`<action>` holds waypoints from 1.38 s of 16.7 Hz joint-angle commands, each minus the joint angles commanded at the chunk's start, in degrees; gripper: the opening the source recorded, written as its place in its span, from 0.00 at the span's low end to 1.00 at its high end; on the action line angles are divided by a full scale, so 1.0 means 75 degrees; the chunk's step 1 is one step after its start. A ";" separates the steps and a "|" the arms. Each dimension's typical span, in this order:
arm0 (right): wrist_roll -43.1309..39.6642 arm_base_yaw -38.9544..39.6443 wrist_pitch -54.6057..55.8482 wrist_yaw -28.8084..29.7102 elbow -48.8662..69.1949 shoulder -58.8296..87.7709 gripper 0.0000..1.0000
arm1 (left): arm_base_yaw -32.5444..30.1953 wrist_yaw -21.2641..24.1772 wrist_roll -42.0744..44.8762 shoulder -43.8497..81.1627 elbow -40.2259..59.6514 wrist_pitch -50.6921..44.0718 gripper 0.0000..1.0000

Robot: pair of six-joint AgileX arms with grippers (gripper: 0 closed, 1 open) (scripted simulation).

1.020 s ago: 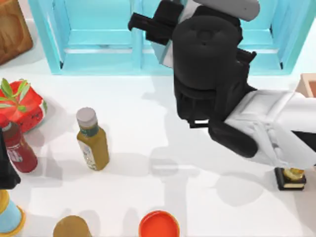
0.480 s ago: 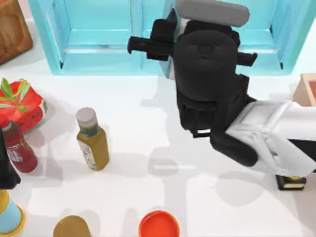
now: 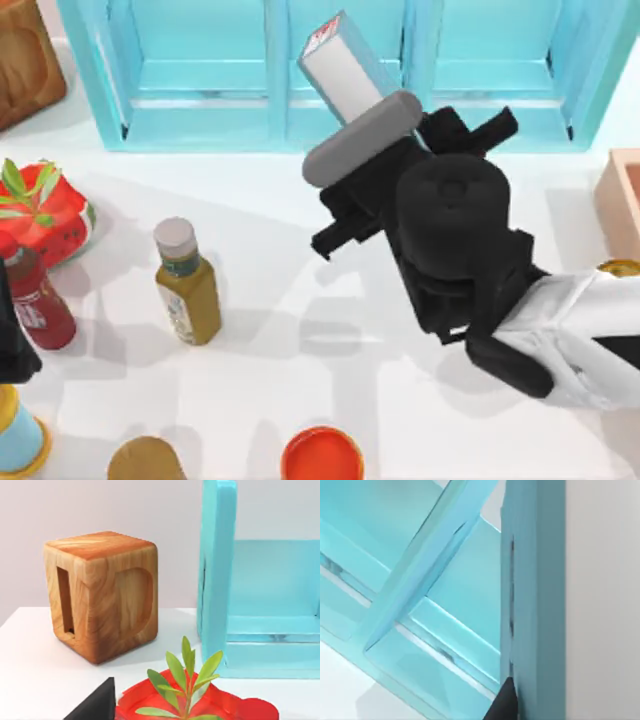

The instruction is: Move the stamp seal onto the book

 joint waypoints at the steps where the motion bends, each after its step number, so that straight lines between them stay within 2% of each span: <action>1: -0.0922 -0.0070 0.0157 -0.0233 -0.0282 -0.0034 0.00 | 0.0000 0.0000 0.0000 0.0000 0.0000 0.0000 1.00; 6: -0.4737 -0.0466 0.0828 -0.1393 -0.1670 -0.0352 0.00 | 0.0000 0.0000 0.0000 0.0000 0.0000 0.0000 1.00; 10: -0.6402 -0.0717 0.1171 -0.2064 -0.2467 -0.0593 0.00 | 0.0000 0.0000 0.0000 0.0000 0.0000 0.0000 1.00; 13: -0.6790 -0.0782 0.1263 -0.2240 -0.2672 -0.0660 0.00 | 0.0000 0.0000 0.0000 0.0000 0.0000 0.0000 1.00; 23: -0.6771 -0.0713 0.1234 -0.2176 -0.2794 -0.0804 0.00 | 0.0000 0.0000 0.0000 0.0000 0.0000 0.0000 1.00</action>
